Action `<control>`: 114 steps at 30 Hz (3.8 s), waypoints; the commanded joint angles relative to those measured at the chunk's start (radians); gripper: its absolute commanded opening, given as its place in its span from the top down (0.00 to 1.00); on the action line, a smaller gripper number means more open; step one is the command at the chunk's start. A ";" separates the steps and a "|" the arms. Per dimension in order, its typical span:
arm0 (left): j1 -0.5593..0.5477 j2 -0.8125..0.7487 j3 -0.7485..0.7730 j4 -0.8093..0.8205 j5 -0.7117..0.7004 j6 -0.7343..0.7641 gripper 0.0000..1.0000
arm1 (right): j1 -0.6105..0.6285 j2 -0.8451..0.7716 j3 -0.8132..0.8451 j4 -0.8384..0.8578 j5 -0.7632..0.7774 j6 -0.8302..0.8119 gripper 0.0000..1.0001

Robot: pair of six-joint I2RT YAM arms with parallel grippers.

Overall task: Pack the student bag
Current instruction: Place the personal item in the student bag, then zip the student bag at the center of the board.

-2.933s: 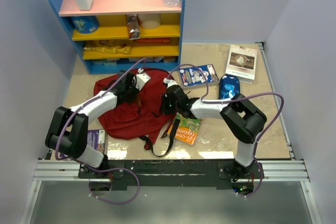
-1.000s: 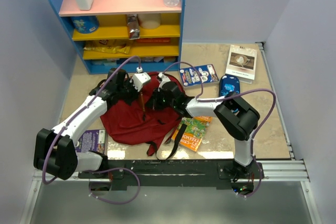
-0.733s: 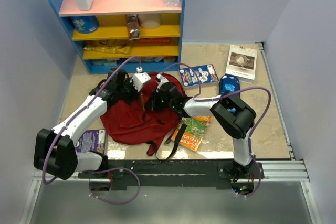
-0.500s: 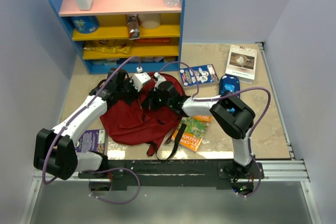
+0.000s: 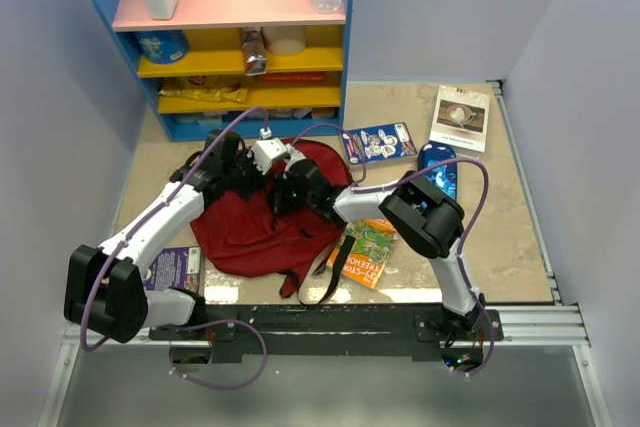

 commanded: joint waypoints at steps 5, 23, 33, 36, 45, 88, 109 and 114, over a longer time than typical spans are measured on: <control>0.006 -0.004 -0.022 0.068 0.012 0.004 0.91 | -0.039 -0.257 -0.170 -0.010 0.138 -0.104 0.67; 0.000 0.162 -0.057 0.157 -0.158 -0.083 0.90 | 0.040 -0.427 -0.512 -0.167 0.280 -0.184 1.00; -0.023 0.139 -0.037 0.195 -0.124 -0.100 0.90 | 0.157 -0.565 -0.481 -0.223 0.338 -0.324 0.61; -0.023 0.113 -0.026 0.197 -0.134 -0.115 0.90 | 0.156 -0.624 -0.416 -0.223 0.366 -0.494 0.44; -0.023 0.093 0.049 0.148 -0.105 -0.169 0.92 | 0.157 -0.641 -0.441 0.046 0.115 -1.168 0.44; -0.023 0.085 -0.016 0.167 -0.077 -0.149 0.92 | 0.157 -0.248 -0.100 -0.249 -0.094 -1.469 0.78; -0.025 0.078 -0.034 0.161 -0.075 -0.146 0.91 | 0.159 -0.292 -0.077 -0.296 -0.155 -1.428 0.85; -0.023 0.075 -0.037 0.161 -0.074 -0.145 0.91 | 0.159 -0.297 -0.072 -0.303 -0.163 -1.425 0.82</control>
